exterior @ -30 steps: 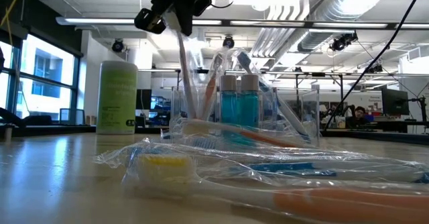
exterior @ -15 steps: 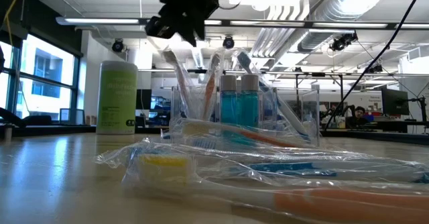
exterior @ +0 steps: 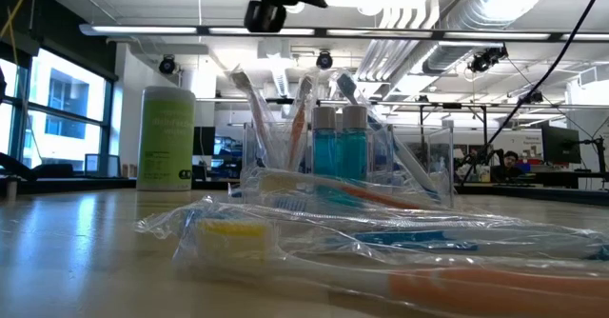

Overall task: Pick & Place toothbrushing station
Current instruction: Put the orange toothbrush into the transparent organizer

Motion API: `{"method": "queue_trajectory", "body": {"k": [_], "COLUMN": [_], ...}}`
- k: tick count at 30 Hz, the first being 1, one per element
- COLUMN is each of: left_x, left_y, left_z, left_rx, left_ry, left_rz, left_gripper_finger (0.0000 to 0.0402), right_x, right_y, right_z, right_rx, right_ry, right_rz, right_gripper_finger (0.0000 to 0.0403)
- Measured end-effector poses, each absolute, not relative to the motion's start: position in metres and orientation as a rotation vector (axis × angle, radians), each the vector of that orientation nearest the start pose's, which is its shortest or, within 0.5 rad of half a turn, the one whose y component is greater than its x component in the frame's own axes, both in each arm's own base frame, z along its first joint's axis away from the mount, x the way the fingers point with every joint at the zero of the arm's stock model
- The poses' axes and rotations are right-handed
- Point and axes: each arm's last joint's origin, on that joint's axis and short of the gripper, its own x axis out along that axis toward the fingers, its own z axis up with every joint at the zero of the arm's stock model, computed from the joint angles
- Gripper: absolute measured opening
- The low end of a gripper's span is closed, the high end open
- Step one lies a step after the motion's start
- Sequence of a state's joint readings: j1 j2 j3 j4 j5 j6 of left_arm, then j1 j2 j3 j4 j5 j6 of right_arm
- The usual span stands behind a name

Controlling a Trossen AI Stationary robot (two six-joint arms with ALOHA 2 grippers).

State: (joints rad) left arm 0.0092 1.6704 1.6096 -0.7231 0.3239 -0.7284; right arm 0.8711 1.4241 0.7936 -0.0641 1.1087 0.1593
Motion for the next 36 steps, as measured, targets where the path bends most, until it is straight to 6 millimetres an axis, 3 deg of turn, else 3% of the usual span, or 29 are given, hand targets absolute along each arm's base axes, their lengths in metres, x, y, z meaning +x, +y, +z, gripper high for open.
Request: {"method": "queue_trajectory", "body": {"k": [7,15,21,29,36], "left_x": [0.340,0.309,0.288,0.273,0.269], "left_y": [-0.029,-0.081,-0.107,-0.112,-0.097], "left_z": [0.347,0.344,0.336,0.331,0.320], "left_rx": [-0.740,-0.443,-0.227,-0.125,-0.095], "left_ry": [0.958,1.033,1.061,1.129,1.163], "left_rz": [0.079,0.268,0.396,0.457,0.603], "left_gripper_finger": [0.0098,0.0098,0.0097,0.0097,0.0097], "right_x": [0.175,0.148,0.148,0.168,0.184], "right_y": [0.168,0.120,0.102,0.084,0.083], "right_z": [0.213,0.198,0.176,0.159,0.143], "right_rx": [-0.250,-0.105,-0.053,-0.012,0.029], "right_ry": [0.571,0.675,0.672,0.706,0.752], "right_rz": [-0.261,-0.677,-0.767,-0.783,-0.588], "right_gripper_finger": [0.0263,0.0263,0.0263,0.0263,0.0263]}}
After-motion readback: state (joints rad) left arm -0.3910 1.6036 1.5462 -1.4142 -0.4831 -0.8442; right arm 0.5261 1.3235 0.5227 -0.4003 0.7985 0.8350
